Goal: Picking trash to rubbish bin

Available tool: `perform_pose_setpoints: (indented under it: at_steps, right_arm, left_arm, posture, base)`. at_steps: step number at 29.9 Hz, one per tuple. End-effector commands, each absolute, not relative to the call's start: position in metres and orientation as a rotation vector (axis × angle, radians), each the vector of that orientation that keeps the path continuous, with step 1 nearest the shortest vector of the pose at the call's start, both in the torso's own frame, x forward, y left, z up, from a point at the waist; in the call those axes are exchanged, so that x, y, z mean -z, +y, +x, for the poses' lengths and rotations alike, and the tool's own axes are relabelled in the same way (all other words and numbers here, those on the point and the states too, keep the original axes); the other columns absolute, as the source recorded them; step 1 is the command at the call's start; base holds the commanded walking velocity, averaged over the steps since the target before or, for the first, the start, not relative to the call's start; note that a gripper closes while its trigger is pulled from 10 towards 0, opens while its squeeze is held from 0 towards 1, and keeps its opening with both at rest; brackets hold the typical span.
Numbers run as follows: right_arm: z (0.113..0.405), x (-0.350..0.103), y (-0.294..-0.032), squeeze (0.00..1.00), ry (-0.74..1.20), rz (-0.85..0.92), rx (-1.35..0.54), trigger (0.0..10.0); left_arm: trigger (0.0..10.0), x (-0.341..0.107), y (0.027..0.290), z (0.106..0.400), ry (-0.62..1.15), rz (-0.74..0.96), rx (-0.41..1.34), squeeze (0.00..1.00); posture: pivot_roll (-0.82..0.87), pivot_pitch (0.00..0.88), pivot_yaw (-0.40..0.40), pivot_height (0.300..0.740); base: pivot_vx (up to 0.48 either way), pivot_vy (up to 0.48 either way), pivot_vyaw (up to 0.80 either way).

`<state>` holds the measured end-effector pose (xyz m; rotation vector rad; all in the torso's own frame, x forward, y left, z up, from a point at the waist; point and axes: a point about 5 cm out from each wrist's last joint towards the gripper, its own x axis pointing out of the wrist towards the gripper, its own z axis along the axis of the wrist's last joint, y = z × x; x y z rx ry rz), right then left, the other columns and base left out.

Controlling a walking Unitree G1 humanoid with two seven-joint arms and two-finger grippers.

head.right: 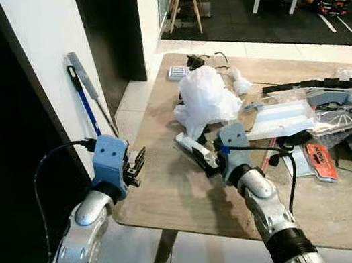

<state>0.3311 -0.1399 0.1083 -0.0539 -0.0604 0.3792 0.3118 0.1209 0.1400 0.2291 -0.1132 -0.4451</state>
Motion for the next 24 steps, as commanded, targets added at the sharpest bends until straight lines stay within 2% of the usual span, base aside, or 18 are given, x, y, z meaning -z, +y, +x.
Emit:
perform_pose_setpoints:
  at_steps: [1,6,7,8,9,24]
  right_arm:
    - [0.33,-0.099,-0.145,1.0,-0.015,-0.089,-0.39,10.0]
    - [0.334,-0.096,-0.149,1.0,0.004,-0.129,-0.384,10.0]
    - [0.337,-0.095,-0.15,0.35,0.012,-0.137,-0.383,10.0]
    - [0.338,-0.095,-0.15,0.35,0.017,-0.142,-0.383,10.0]
    - [0.34,-0.094,-0.15,0.0,0.026,-0.145,-0.382,10.0]
    - [0.352,-0.091,-0.143,0.0,0.097,-0.216,-0.421,10.0]
  left_arm:
    - [10.0,-0.135,0.117,0.305,-0.126,0.248,0.553,0.0]
    - [10.0,-0.13,0.116,0.296,-0.117,0.316,0.718,0.0]
    - [10.0,-0.13,0.116,0.295,-0.11,0.317,0.741,0.0]
    - [10.0,-0.13,0.116,0.295,-0.106,0.316,0.755,0.0]
    - [10.0,-0.13,0.115,0.294,-0.104,0.313,0.766,0.0]
    - [10.0,-0.128,0.106,0.287,-0.099,0.304,0.886,0.0]
  posture:
    - [-0.02,0.076,-0.097,0.74]
    - [-0.02,0.074,-0.096,0.74]
    - [-0.02,0.071,-0.095,0.74]
    - [-0.02,0.071,-0.095,0.74]
    - [-0.02,0.071,-0.095,0.74]
    - [-0.01,0.047,-0.105,0.74]
  base:
    - [0.0,0.0,0.0]
    - [0.0,0.0,0.0]
    - [0.0,0.0,0.0]
    - [0.0,0.0,0.0]
    - [0.0,0.0,0.0]
    - [0.0,0.0,0.0]
